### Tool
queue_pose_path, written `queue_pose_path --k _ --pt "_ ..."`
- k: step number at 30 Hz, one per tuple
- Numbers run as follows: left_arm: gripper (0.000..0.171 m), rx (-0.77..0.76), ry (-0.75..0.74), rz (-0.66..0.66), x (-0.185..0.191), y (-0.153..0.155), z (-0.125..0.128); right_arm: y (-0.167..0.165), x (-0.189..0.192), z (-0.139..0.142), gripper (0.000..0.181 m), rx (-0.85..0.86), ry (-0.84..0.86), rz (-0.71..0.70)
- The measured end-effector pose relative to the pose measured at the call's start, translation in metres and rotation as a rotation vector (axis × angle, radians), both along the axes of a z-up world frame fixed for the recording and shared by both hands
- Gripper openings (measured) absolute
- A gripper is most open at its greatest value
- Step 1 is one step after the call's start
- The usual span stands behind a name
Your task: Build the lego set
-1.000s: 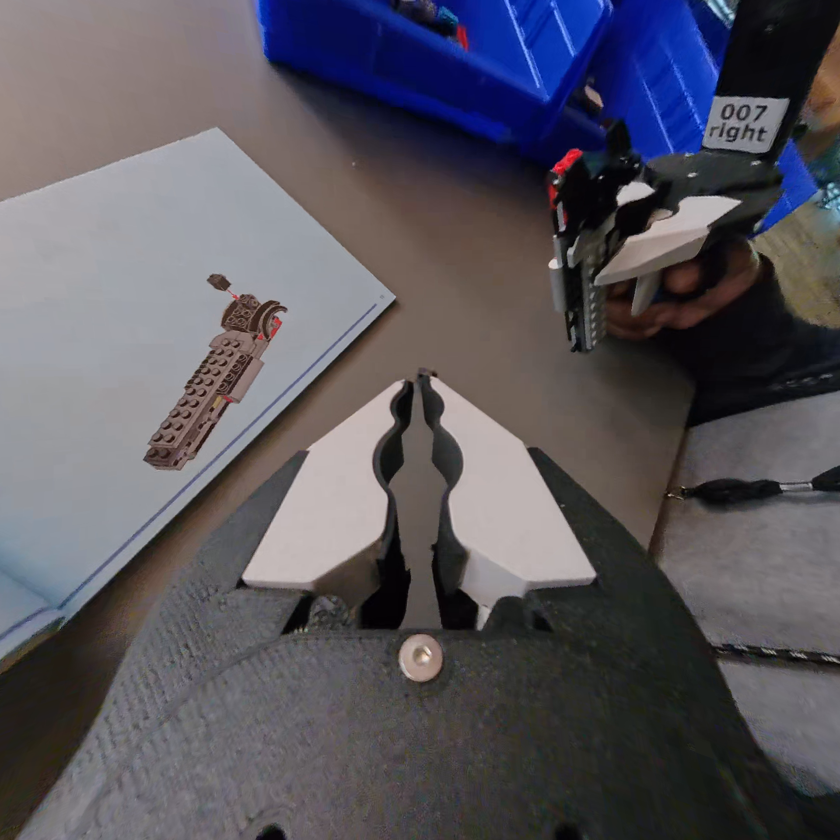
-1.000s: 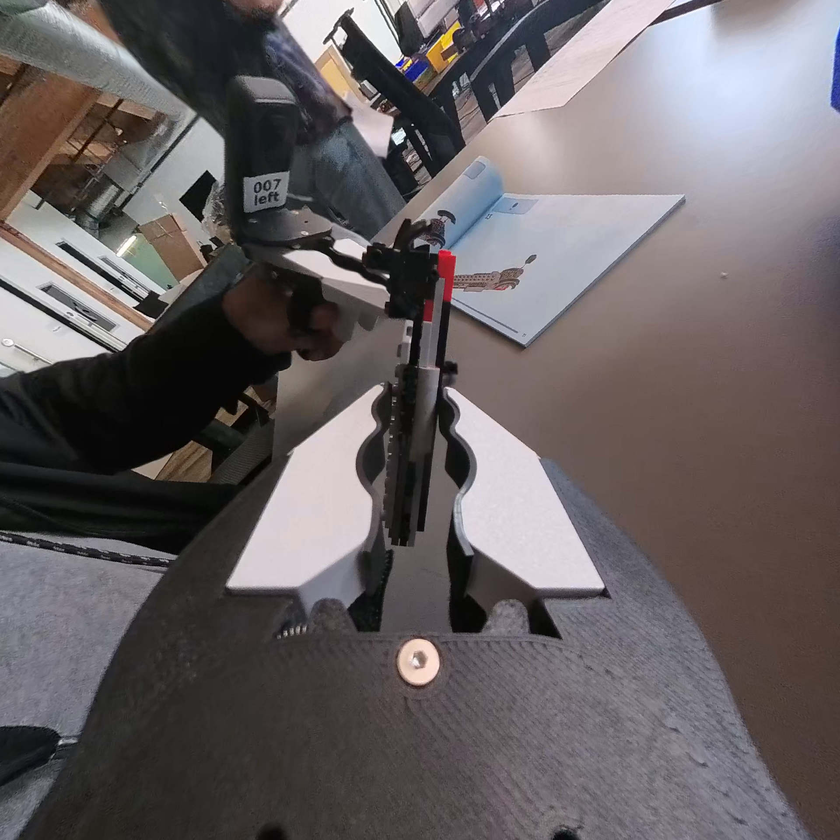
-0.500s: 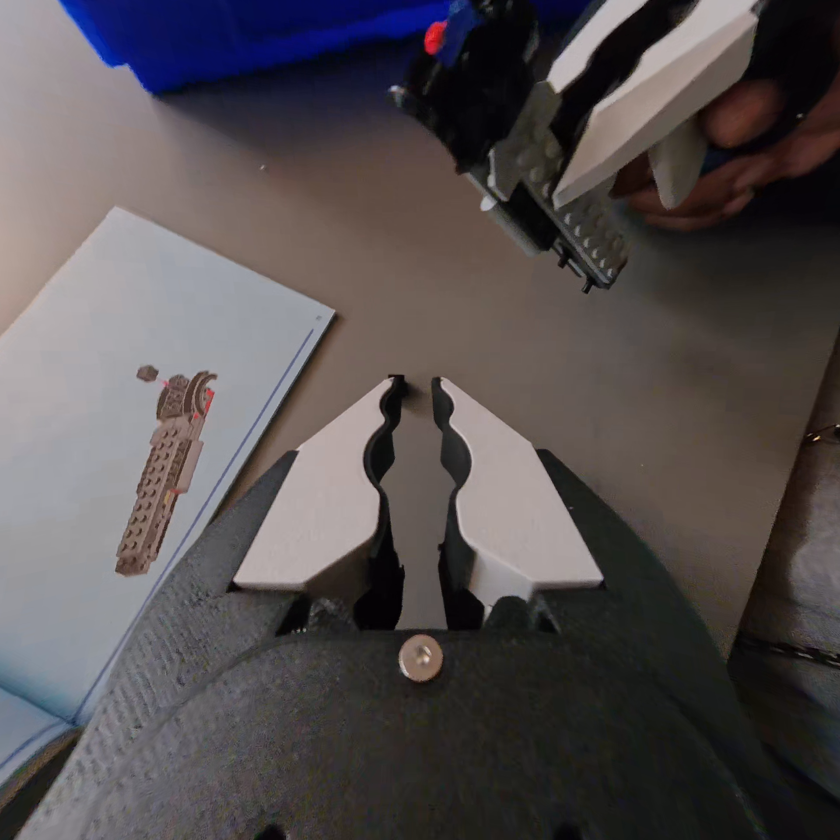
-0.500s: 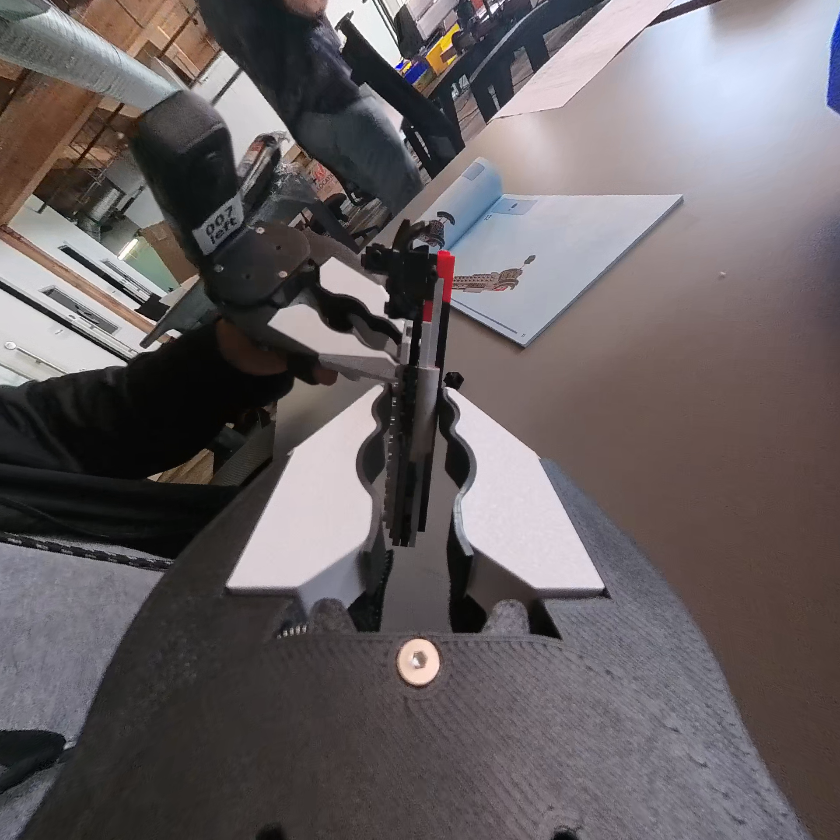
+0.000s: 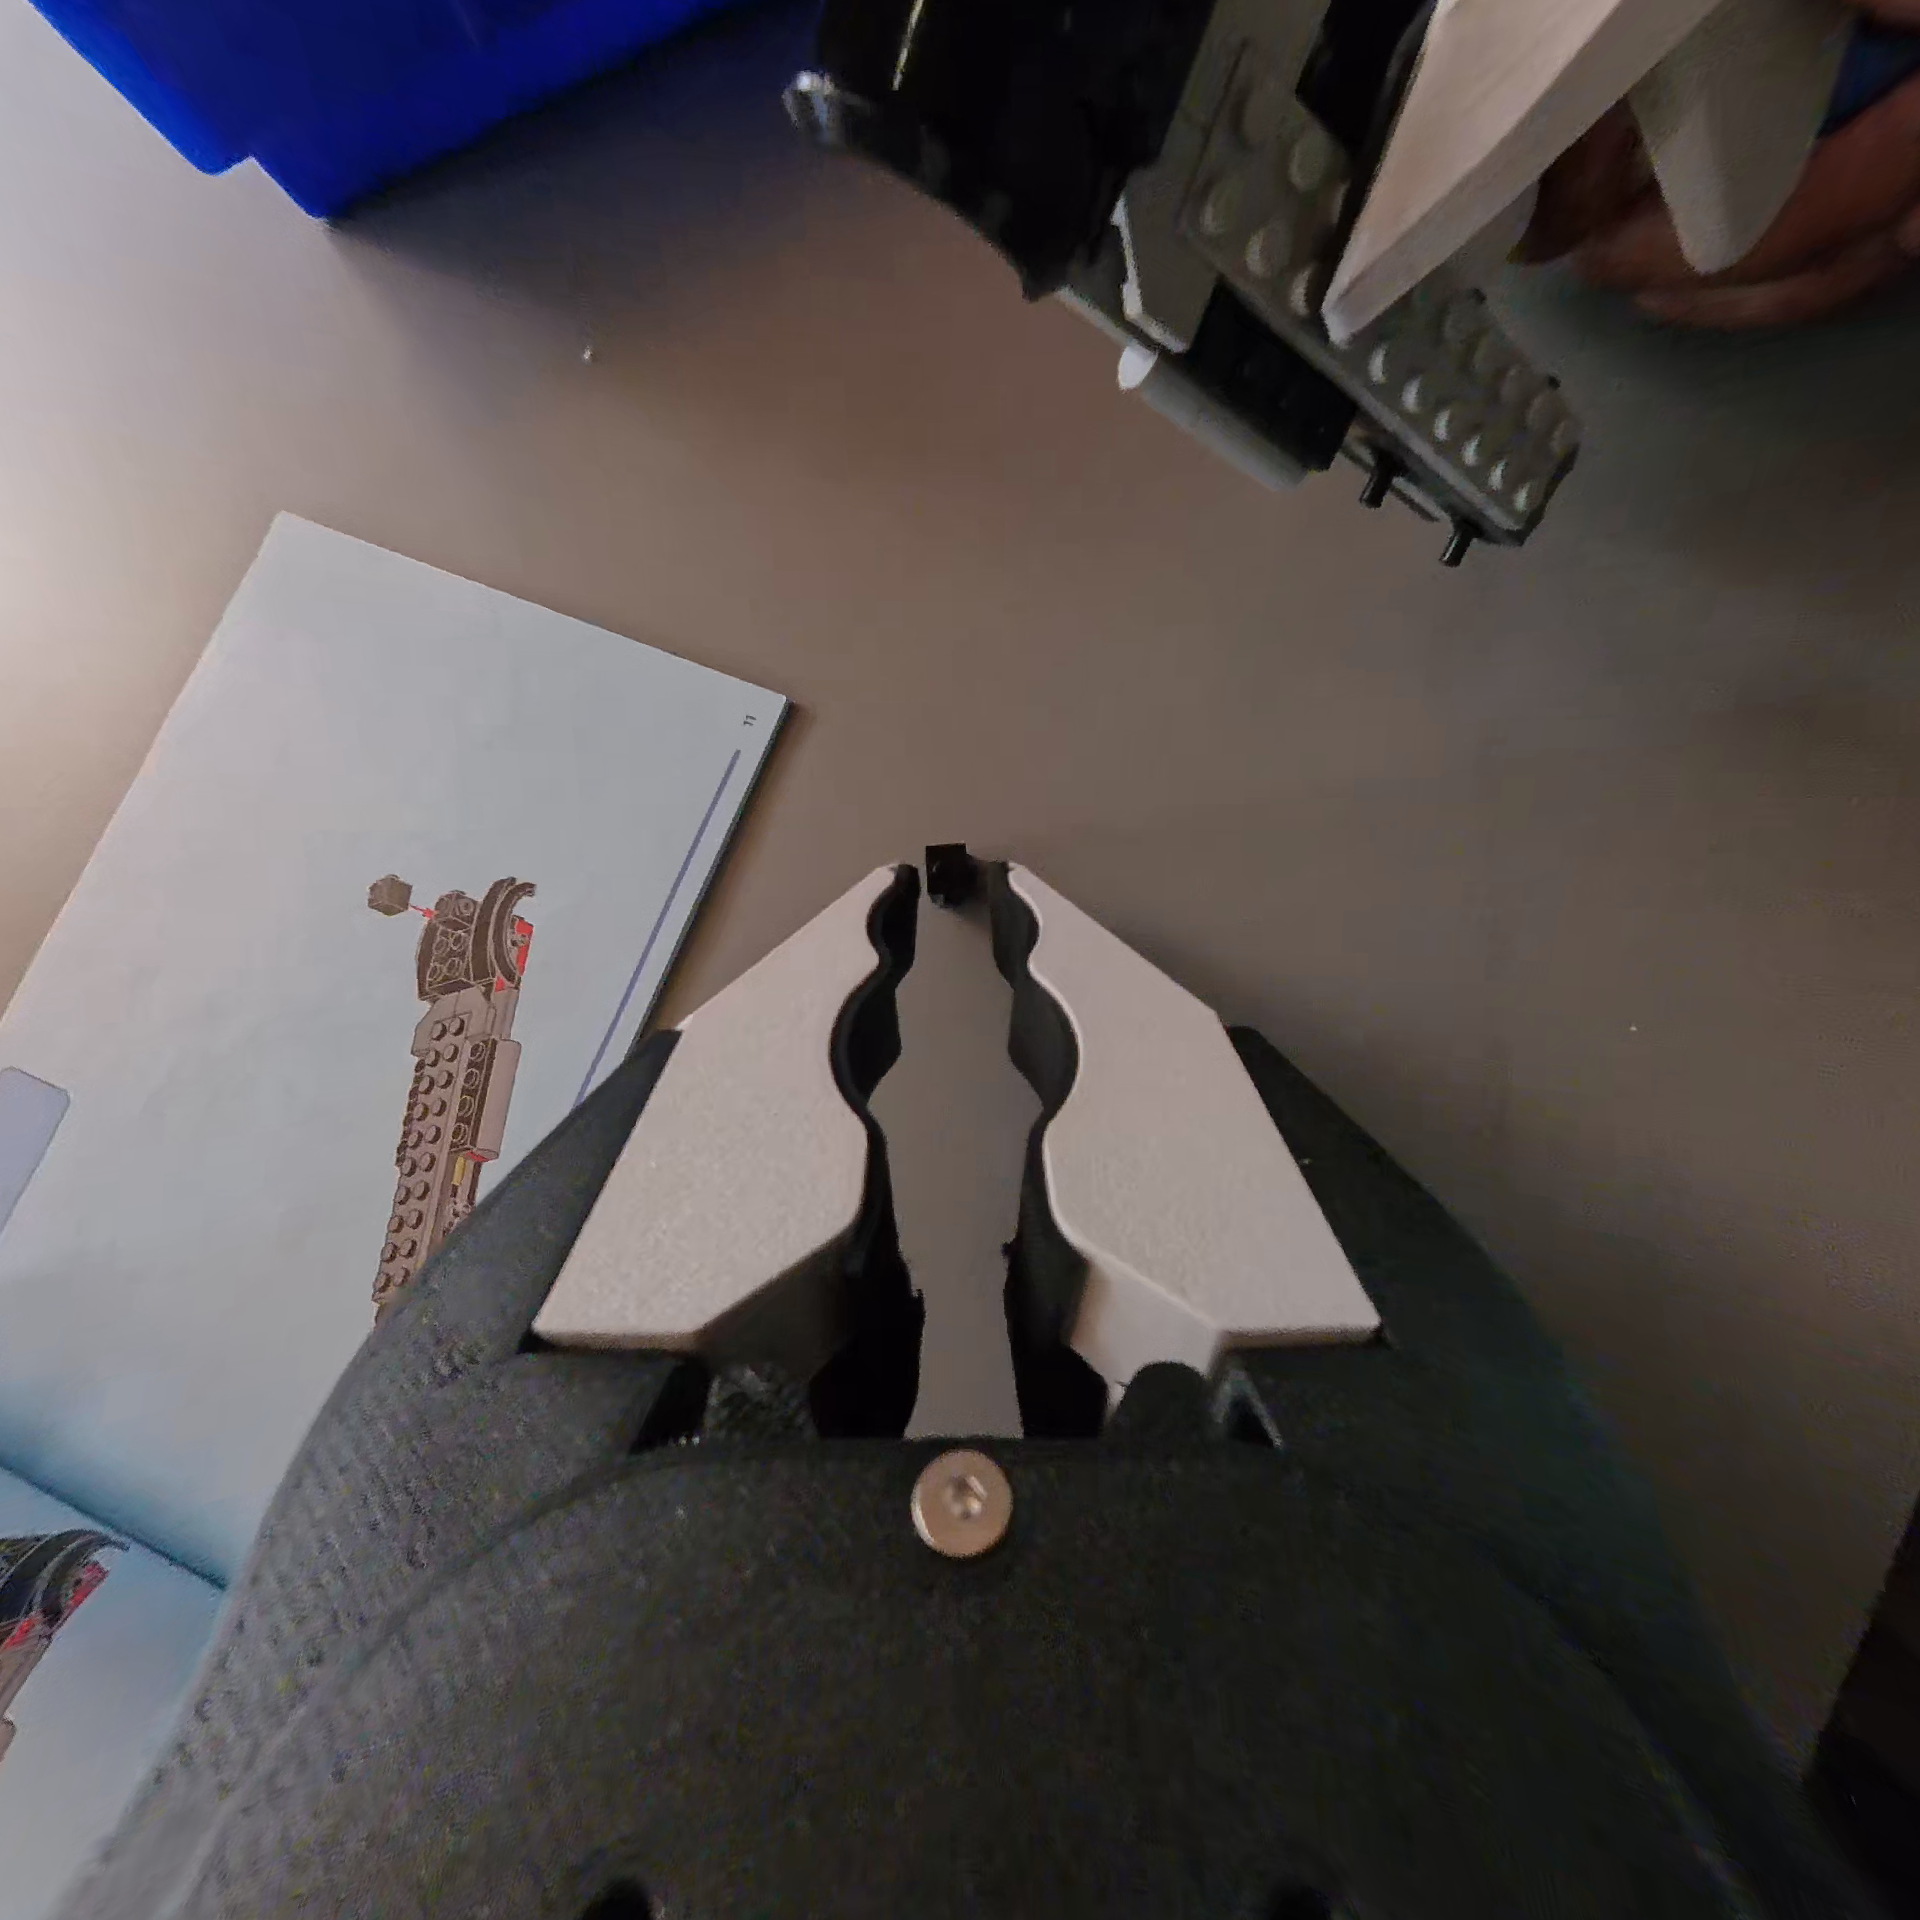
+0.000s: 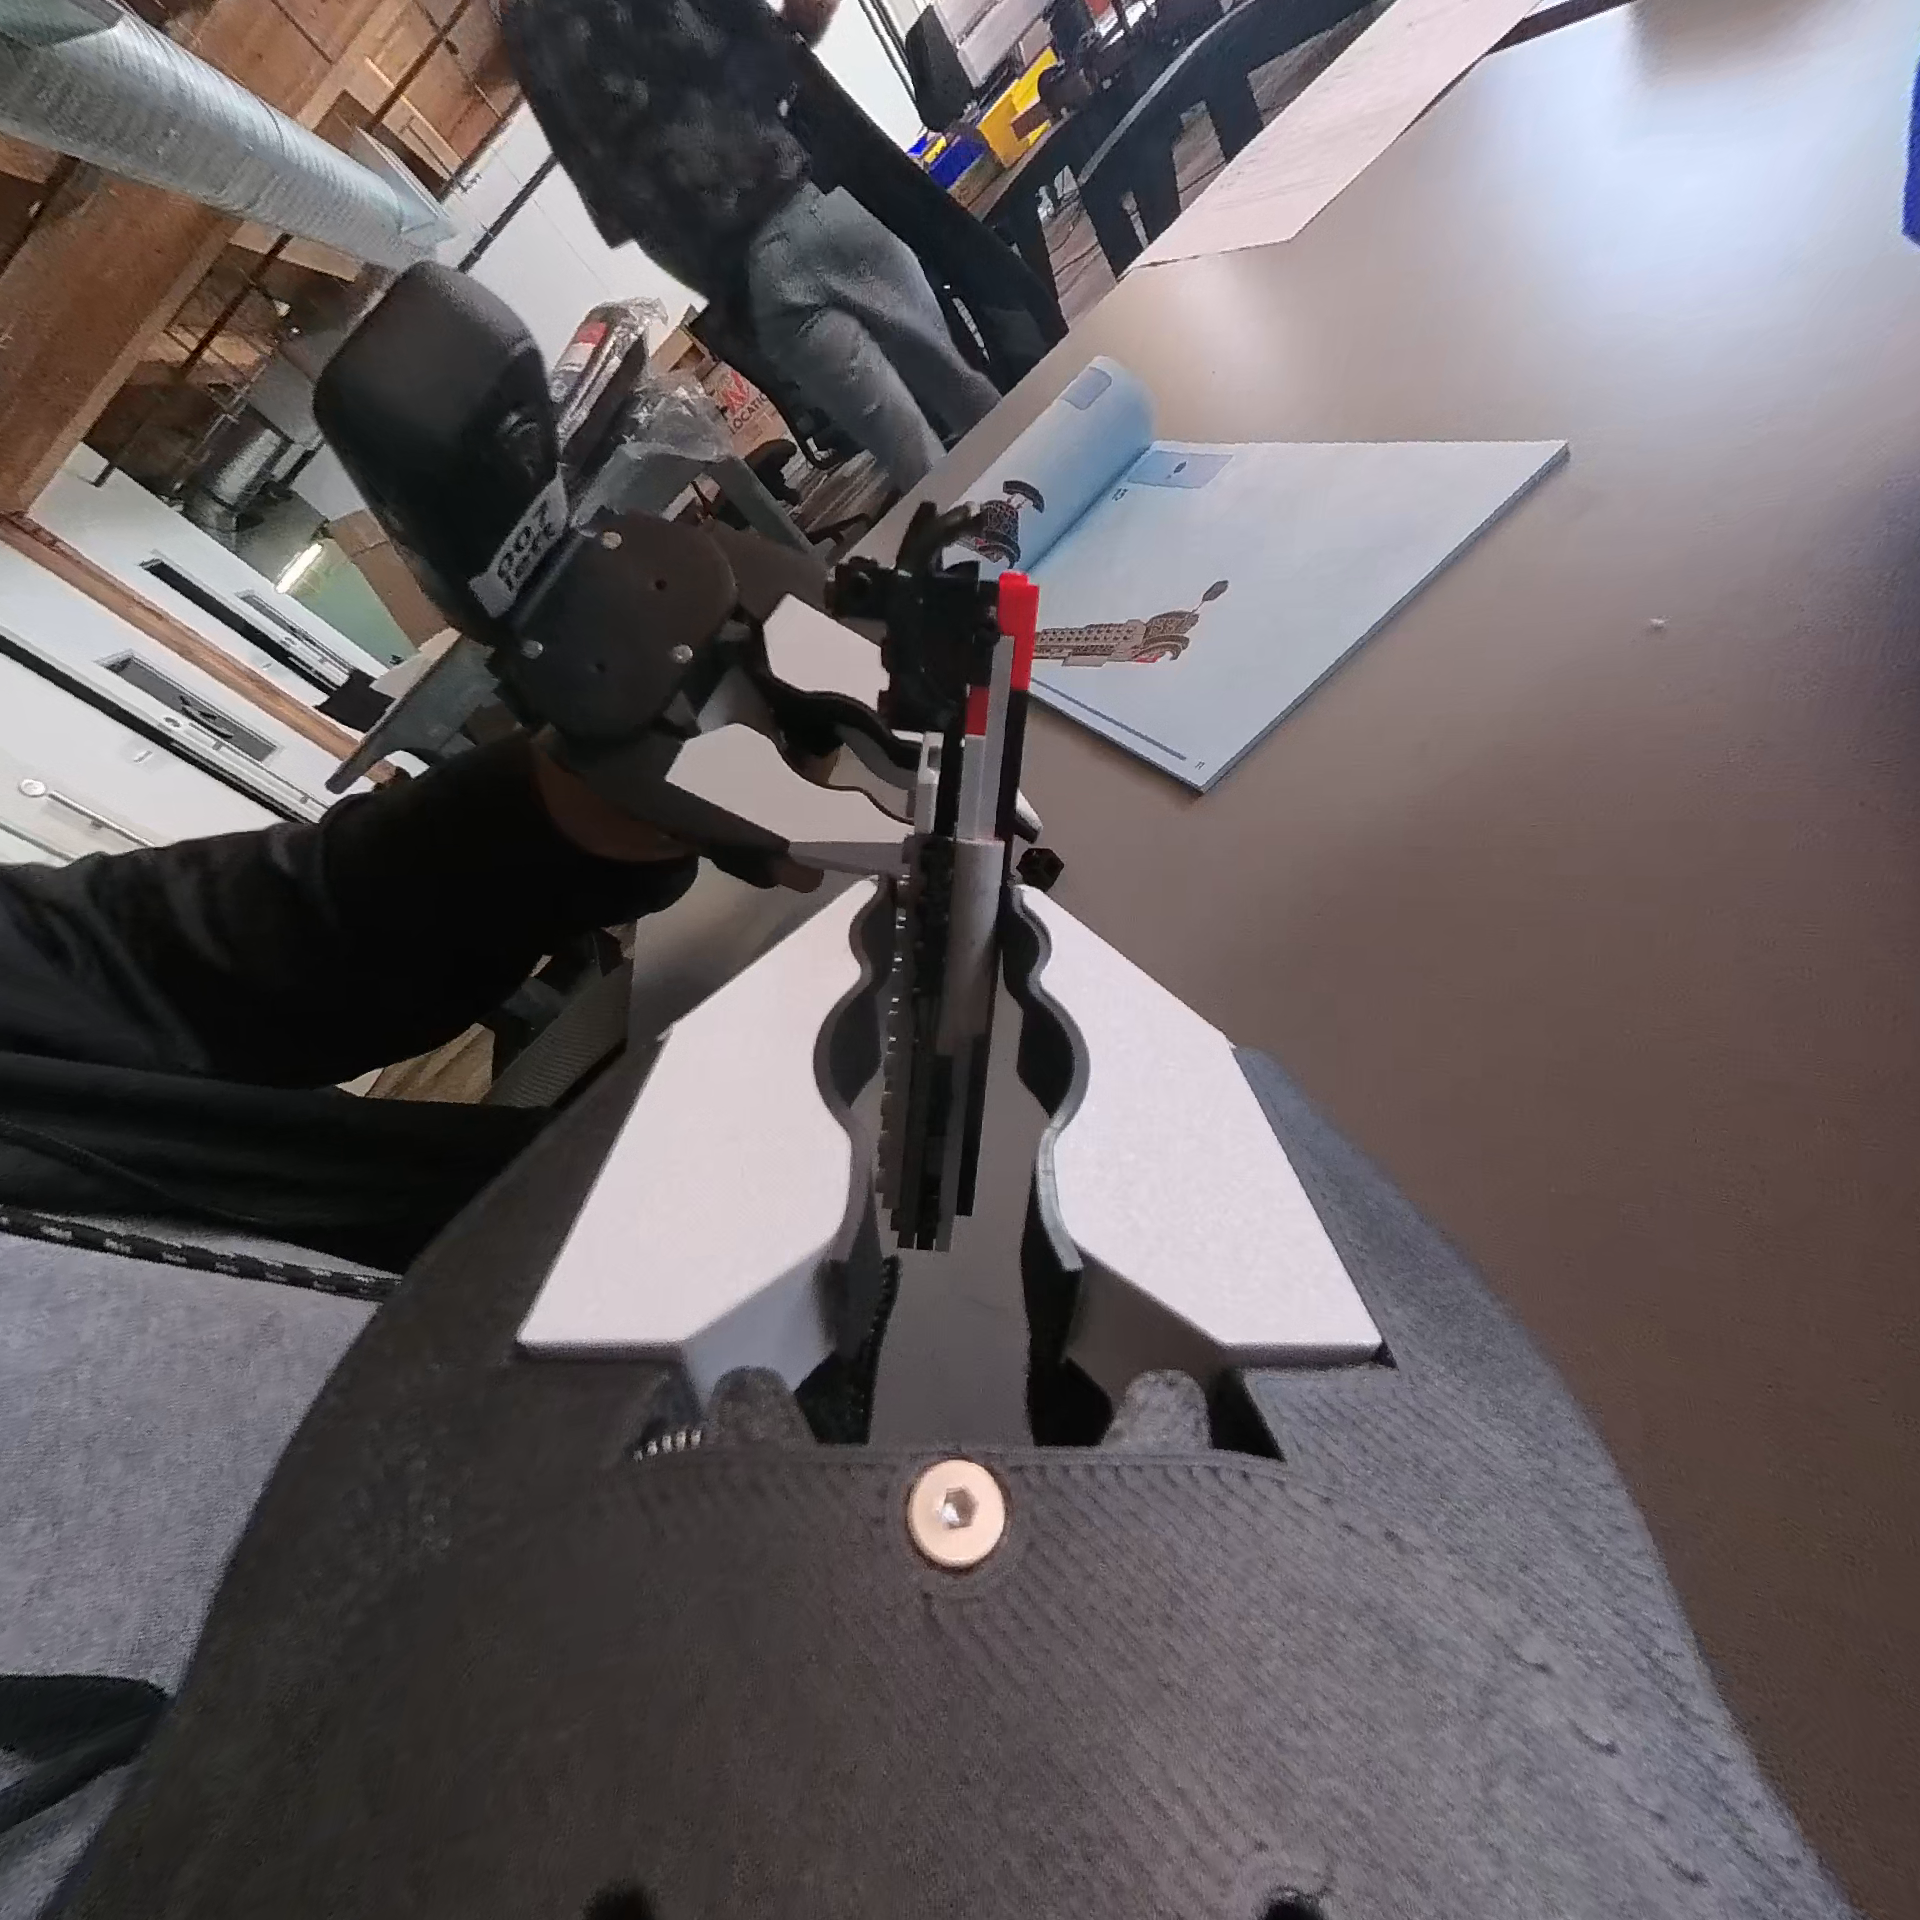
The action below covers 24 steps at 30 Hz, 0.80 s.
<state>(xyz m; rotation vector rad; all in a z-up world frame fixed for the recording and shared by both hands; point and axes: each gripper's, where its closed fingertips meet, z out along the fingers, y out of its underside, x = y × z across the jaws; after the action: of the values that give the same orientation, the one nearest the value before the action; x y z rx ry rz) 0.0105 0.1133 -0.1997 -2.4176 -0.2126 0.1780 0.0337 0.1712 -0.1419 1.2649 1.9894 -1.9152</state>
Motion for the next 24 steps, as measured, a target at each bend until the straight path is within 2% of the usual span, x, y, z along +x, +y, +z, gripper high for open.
queue_pose_path --k 11,24 --pt "0.013 0.013 -0.067 0.041 -0.0001 -0.0046 -0.0071 -0.0001 0.0001 0.0 0.022 0.001 0.0 0.001" --pt "0.005 0.053 -0.089 0.045 -0.0019 0.004 0.0016 -0.0003 0.0004 0.0 0.022 0.002 0.001 0.002"
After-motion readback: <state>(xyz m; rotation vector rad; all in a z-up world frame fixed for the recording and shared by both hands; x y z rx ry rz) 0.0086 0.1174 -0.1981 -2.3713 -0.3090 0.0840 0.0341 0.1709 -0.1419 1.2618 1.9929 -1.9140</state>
